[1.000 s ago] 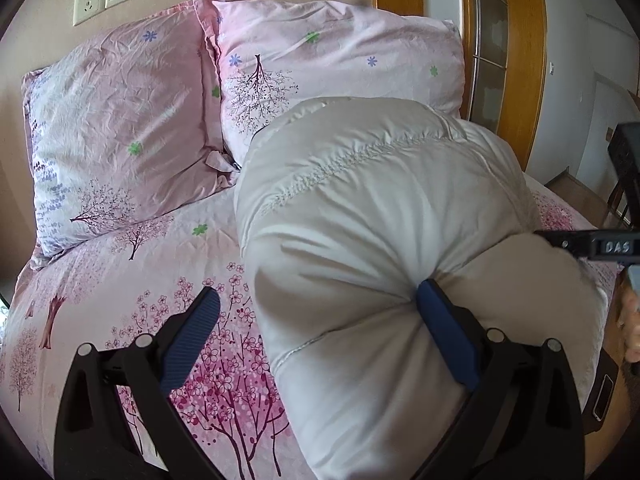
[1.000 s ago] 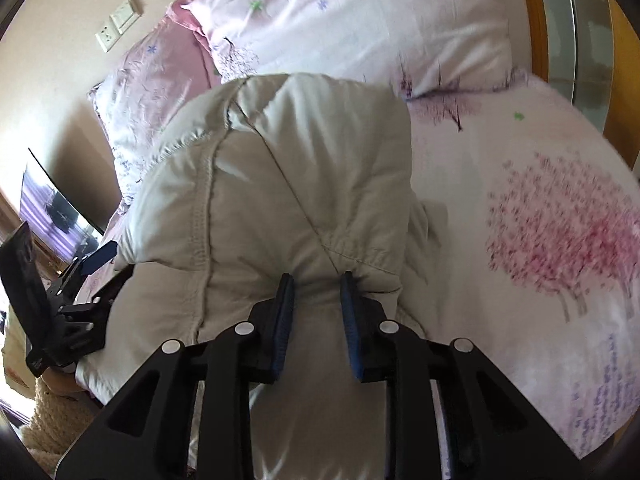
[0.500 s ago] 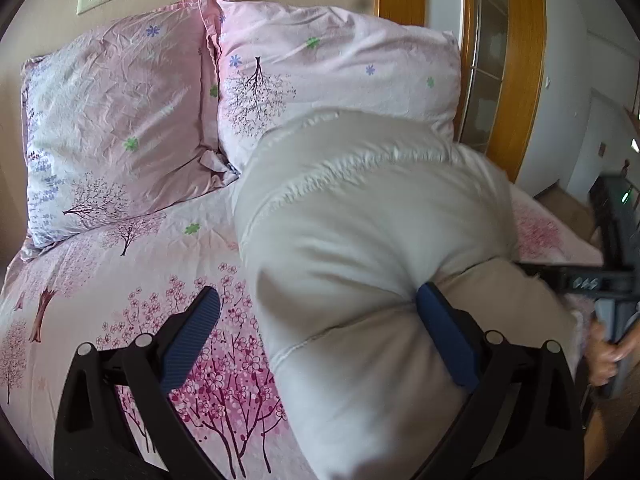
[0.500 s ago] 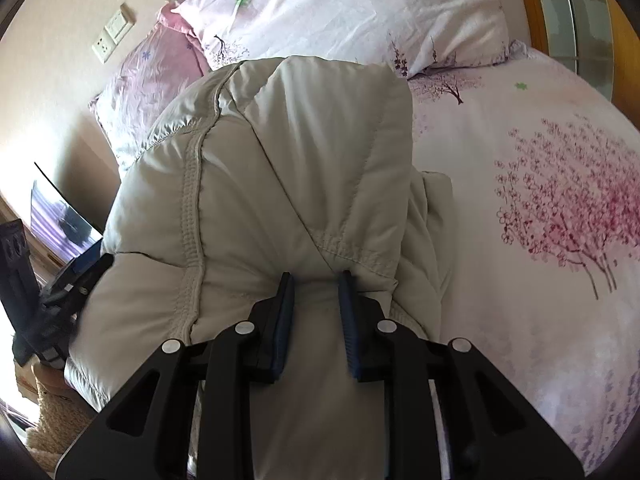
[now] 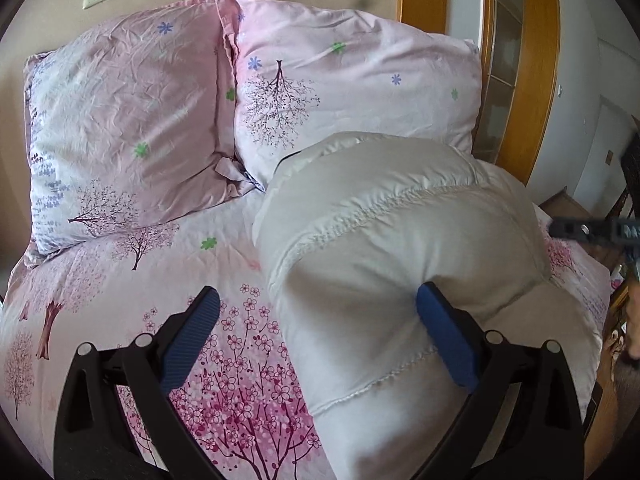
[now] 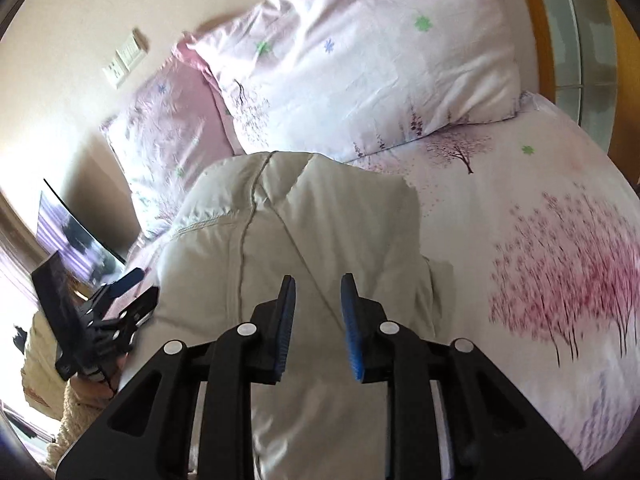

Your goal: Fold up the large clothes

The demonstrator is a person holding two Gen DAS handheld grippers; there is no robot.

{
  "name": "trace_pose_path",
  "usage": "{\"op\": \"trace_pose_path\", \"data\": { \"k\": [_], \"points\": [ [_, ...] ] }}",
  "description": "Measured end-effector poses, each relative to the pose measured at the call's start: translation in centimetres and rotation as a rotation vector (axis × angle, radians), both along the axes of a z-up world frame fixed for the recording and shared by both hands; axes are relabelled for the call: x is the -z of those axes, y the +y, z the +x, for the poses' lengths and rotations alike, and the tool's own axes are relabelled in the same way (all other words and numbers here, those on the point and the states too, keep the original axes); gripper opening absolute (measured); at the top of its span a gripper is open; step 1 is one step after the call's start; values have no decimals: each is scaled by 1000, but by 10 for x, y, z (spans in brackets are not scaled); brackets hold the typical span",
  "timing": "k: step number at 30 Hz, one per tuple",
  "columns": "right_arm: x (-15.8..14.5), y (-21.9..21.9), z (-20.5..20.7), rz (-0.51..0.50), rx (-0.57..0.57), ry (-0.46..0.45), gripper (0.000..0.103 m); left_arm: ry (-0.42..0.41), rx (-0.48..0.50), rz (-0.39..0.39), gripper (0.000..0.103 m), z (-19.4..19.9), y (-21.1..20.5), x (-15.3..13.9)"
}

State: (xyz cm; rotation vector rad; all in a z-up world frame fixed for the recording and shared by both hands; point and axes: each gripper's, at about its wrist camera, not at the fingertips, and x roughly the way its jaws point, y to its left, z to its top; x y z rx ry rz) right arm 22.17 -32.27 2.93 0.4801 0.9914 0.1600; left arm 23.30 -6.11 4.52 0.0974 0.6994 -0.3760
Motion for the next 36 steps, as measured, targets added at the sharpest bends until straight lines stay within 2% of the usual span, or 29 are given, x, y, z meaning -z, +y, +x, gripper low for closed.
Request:
{"op": "trace_pose_path", "data": {
  "k": [4, 11, 13, 16, 19, 22, 23, 26, 30, 33, 36],
  "points": [
    [36, 6, 22, -27, -37, 138, 23, 13, 16, 8, 99, 4, -3, 4],
    [63, -6, 29, 22, -34, 208, 23, 46, 30, -31, 99, 13, -7, 15],
    [61, -9, 28, 35, -26, 203, 23, 52, 25, -57, 99, 13, -4, 14],
    [37, -7, 6, 16, -28, 146, 25, 67, 37, -127, 94, 6, 9, 5],
    [15, -3, -26, 67, -64, 56, 31, 65, 64, -206, 94, -11, 23, -8],
    [4, 5, -55, 68, -91, 8, 39, 57, 101, -251, 94, -31, 30, -18],
    [3, 6, -62, 67, -95, 3, 41, 56, 119, -252, 94, -37, 29, -19],
    [10, 10, -78, 46, -86, 17, 42, 45, 151, -181, 95, -54, 18, -17],
    [33, 13, -77, 15, -71, 84, 44, 56, 188, -111, 96, -63, 0, -5],
    [55, 8, -75, 63, -47, 117, 44, 77, 195, -100, 97, -61, -7, 4],
    [64, 3, -76, 114, -31, 117, 44, 90, 198, -100, 98, -60, -13, 12]
  ]
}}
